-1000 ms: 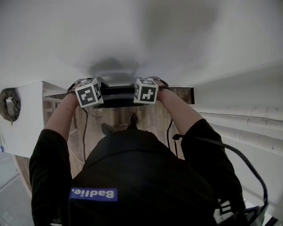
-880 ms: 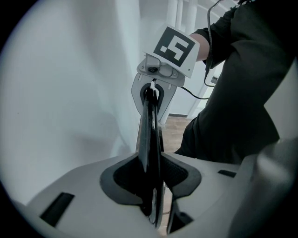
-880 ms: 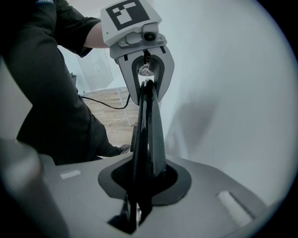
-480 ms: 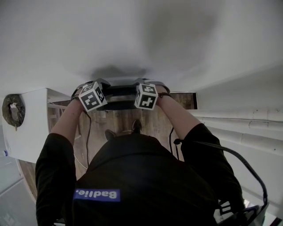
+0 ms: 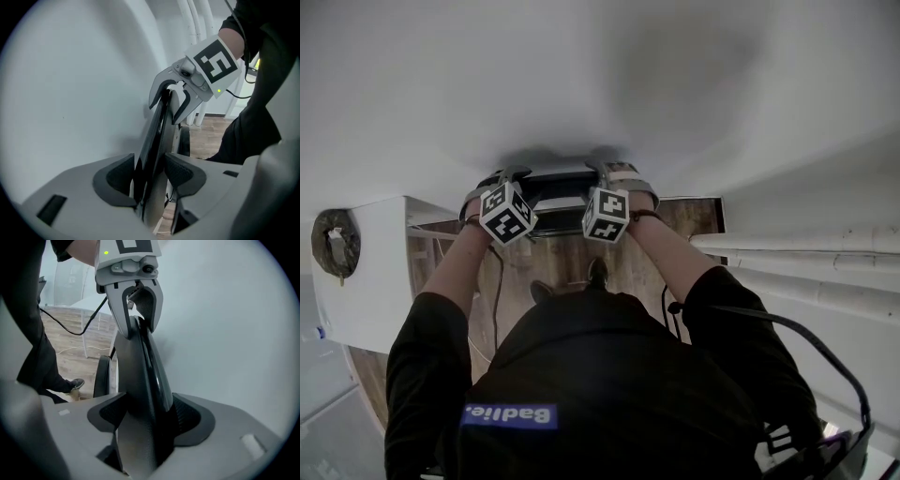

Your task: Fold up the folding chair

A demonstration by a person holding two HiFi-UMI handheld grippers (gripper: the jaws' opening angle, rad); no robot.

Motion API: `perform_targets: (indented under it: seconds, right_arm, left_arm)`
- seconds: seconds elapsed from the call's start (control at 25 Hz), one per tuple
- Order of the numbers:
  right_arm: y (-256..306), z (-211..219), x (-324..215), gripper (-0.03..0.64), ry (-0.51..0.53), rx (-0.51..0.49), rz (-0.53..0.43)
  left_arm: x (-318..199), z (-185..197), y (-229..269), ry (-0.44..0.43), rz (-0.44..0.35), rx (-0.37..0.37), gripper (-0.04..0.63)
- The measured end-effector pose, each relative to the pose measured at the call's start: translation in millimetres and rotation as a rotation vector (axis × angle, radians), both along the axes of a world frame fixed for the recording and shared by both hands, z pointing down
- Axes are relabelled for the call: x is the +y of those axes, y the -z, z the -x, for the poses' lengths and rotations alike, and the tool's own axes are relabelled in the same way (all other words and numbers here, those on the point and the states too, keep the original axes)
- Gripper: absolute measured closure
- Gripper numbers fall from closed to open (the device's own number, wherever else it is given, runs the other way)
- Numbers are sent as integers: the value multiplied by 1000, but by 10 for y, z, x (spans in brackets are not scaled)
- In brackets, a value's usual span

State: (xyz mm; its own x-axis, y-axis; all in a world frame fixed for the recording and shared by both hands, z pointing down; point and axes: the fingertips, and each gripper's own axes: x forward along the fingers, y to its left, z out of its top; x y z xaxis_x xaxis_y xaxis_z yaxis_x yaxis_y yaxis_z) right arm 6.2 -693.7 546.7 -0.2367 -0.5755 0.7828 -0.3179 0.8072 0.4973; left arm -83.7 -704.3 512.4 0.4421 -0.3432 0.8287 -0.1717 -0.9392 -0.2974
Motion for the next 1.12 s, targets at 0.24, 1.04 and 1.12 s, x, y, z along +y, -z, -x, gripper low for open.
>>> perform_targets:
  seconds: [0.24,1.04,1.12]
  right_arm:
    - [8,-41,-131,315,-28,23,-118]
    - [-8,-173,-539,279,-155,110,-323]
    - [8,-177,-550,276,-159,113,-346]
  left_arm:
    - [-128,-11,-4,69,-112,16,396]
    - [-516,-96,-44,212,-342,-47,380]
    - [-524,-98,-38,219,-355,-46,380]
